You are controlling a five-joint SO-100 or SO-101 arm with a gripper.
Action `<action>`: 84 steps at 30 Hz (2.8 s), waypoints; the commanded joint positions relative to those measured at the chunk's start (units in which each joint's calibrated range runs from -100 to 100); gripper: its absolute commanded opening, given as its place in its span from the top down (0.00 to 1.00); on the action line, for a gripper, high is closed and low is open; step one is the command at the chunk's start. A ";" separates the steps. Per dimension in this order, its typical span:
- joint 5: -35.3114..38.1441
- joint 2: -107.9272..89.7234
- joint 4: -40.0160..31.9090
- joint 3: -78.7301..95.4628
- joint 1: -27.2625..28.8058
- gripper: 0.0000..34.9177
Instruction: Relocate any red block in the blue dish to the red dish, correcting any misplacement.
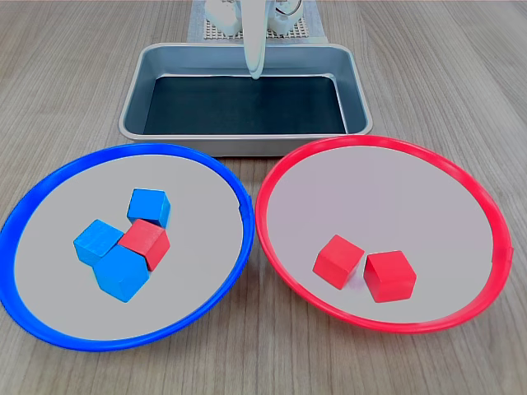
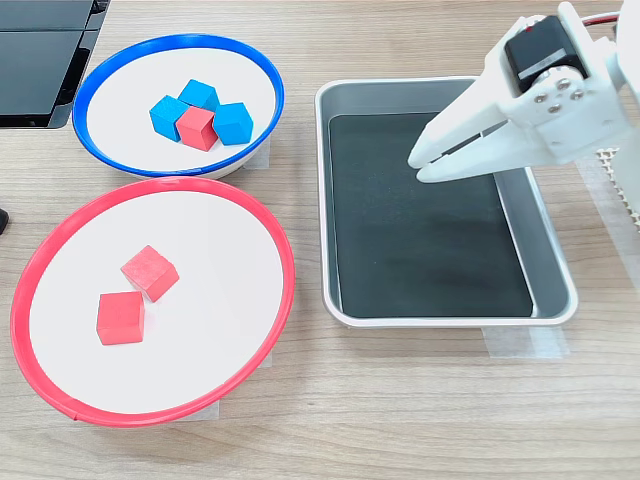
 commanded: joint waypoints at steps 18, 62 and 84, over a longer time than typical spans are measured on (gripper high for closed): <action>6.20 6.82 -8.11 -1.55 1.78 0.99; 39.80 112.15 -7.78 -95.95 11.29 0.99; 38.83 121.19 -6.54 -101.78 12.70 0.64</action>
